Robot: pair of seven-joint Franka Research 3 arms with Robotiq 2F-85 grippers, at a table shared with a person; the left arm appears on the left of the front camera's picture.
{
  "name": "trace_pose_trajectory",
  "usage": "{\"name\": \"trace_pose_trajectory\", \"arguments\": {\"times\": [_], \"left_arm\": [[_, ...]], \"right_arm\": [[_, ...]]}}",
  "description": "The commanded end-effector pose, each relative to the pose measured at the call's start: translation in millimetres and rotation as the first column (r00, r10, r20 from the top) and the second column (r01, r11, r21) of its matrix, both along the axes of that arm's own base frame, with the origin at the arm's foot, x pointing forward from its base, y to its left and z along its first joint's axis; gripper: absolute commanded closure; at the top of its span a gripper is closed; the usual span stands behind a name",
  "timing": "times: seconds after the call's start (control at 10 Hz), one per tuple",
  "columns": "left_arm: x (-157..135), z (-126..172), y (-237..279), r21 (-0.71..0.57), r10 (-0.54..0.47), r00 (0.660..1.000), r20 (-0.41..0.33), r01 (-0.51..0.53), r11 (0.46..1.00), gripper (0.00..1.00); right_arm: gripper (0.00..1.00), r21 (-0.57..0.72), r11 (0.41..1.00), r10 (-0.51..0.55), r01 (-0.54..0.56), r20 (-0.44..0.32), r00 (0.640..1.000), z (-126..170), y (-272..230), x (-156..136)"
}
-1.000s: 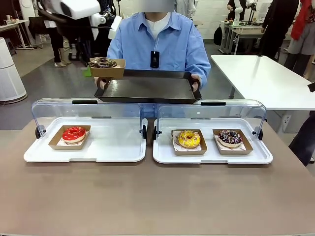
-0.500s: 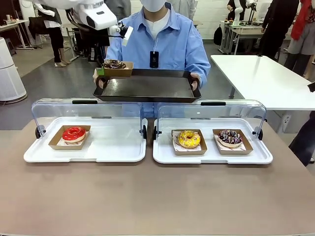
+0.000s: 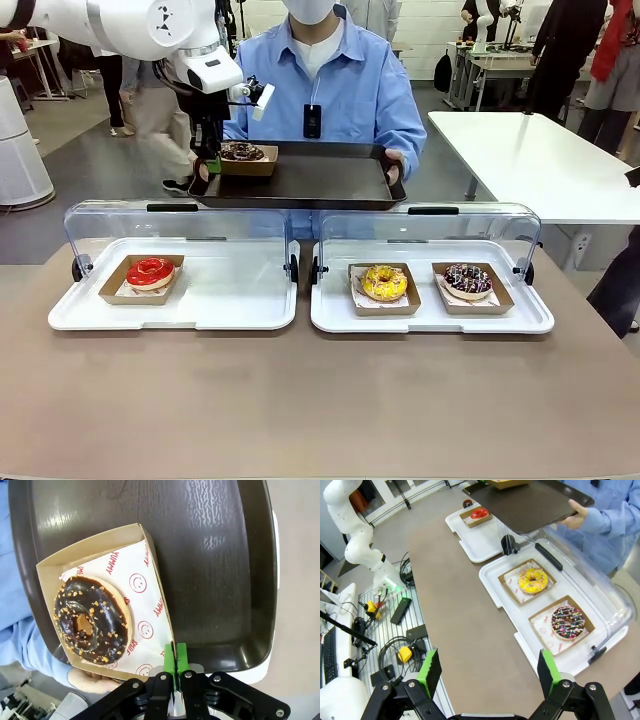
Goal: Provide the desired donut to the person.
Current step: Place the picked Paper togo box onto the Handle tray extended by the person.
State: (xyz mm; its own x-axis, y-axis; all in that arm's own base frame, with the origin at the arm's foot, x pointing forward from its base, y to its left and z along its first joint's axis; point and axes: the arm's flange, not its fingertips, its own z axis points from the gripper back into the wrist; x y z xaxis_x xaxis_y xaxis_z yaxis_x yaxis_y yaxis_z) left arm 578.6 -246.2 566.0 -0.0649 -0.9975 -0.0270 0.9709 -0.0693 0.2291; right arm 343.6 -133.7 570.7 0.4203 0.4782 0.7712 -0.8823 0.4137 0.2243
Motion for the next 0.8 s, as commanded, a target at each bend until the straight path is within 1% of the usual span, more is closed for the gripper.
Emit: {"name": "trace_pose_trajectory", "arguments": {"times": [0.0, 0.4, 0.5, 0.6, 0.7], "left_arm": [[0, -1, 0, -0.023, -0.030, 1.000, -0.009, 0.030, 0.999, 0.99], [4, -11, 0, -0.054, -0.034, 0.998, -0.049, 0.031, 0.998, 0.99], [4, -12, 0, -0.056, -0.033, 0.998, -0.053, 0.030, 0.998, 0.92], [3, -10, 0, -0.061, -0.038, 0.998, -0.051, 0.035, 0.998, 0.42], [2, -7, 0, -0.060, -0.039, 0.998, -0.048, 0.036, 0.998, 0.35]], "right_arm": [[0.00, 0.006, 1.000, 0.004, -0.004, 0.004, 1.000, 0, 0, 0], [0.00, 0.006, 1.000, 0.004, -0.004, 0.004, 1.000, 0, 0, 0], [0.00, 0.006, 1.000, 0.004, -0.004, 0.004, 1.000, 0, 0, 0], [0.00, 0.006, 1.000, 0.004, -0.004, 0.004, 1.000, 0, 0, 0], [0.00, 0.006, 1.000, 0.004, -0.004, 0.004, 1.000, 0, 0, 0]]}}
